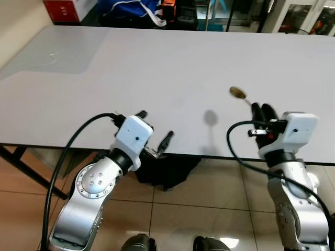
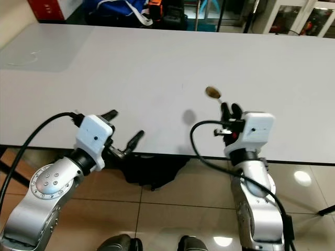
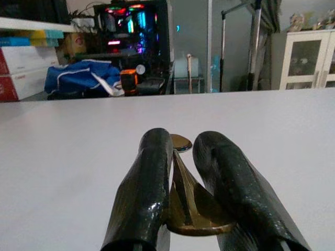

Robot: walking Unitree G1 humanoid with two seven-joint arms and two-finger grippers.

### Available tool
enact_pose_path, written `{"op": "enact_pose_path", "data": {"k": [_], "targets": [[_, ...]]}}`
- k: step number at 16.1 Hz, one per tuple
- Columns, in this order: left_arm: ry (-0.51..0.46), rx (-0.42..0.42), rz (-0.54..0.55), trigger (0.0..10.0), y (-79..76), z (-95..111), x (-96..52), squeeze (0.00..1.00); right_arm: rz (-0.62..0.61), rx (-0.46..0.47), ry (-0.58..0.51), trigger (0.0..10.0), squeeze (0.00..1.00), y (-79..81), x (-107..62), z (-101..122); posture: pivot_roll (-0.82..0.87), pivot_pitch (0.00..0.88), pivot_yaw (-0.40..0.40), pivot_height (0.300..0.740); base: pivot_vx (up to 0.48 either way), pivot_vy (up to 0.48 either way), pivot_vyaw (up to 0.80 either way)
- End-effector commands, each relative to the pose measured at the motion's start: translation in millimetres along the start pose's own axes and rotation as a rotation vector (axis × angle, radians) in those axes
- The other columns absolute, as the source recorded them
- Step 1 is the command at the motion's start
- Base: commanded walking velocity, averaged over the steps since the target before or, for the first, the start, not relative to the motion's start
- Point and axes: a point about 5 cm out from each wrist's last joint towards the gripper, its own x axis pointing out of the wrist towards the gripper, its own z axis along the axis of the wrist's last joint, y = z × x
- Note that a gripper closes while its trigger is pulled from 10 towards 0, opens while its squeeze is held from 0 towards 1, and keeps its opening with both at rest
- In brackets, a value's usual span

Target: Setting the table

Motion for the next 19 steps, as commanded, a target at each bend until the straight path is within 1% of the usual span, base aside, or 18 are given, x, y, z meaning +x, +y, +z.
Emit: {"op": "enact_pose_path", "data": {"k": [1,3,4,5,6,7,8,11,14,16,19], "targets": [[-0.025,0.01,-0.023,10.0,-1.0,5,2.1,0.0,-0.034,-0.035,-0.015,10.0,0.0,-5.9,3.5,-4,0.06,0.13,0.034,0.74,0.0,0.0,0.0],[-0.032,-0.01,-0.031,10.0,1.1,6,3.4,0.0,-0.048,-0.072,-0.015,10.0,0.0,-5.4,13.2,-12,0.06,0.133,0.043,0.74,0.0,0.0,0.0],[-0.034,-0.06,-0.07,10.0,-1.6,5,2.9,0.0,-0.046,-0.133,0.01,10.0,0.0,-3.1,24.5,-21,0.06,0.135,0.047,0.74,0.0,0.0,0.0],[-0.041,-0.07,-0.096,10.0,-4.1,5,2.3,0.0,-0.071,-0.135,0.018,10.0,0.0,-5.3,27.8,-25,0.06,0.136,0.049,0.74,0.0,0.0,0.0],[-0.057,-0.108,-0.185,10.0,-13.9,8,-2.0,0.0,-0.109,-0.118,0.049,10.0,0.0,-10.1,33.0,-35,0.06,0.139,0.05,0.74,0.0,0.0,0.0],[-0.055,-0.125,-0.234,10.0,-19.6,9,-5.8,0.0,-0.125,-0.096,0.062,10.0,0.0,-12.5,34.7,-41,0.07,0.139,0.049,0.74,0.0,0.0,0.0],[-0.039,-0.128,-0.258,10.0,-23.0,7,-9.1,0.0,-0.134,-0.065,0.065,10.0,0.0,-14.3,34.1,-45,0.07,0.139,0.043,0.74,0.0,0.0,0.0],[-0.019,-0.128,-0.283,10.0,-25.2,4,-14.9,0.0,-0.142,-0.011,0.072,10.0,0.0,-16.6,29.7,-52,0.07,0.143,0.038,0.74,0.0,0.0,0.0],[-0.015,-0.127,-0.294,10.0,-25.9,3,-16.1,0.0,-0.145,-0.012,0.086,10.0,0.0,-14.9,22.8,-61,0.06,0.142,0.037,0.74,0.0,0.0,0.0],[-0.01,-0.128,-0.301,10.0,-26.2,3,-15.4,0.0,-0.157,0.003,0.127,10.0,0.0,-15.8,13.8,-71,0.06,0.141,0.041,0.74,0.0,0.0,0.0],[-0.008,-0.129,-0.314,10.0,-28.4,3,-14.9,0.0,-0.168,-0.011,0.181,10.0,0.0,-18.1,3.9,-87,0.05,0.143,0.042,0.74,0.0,0.0,0.0]]}}
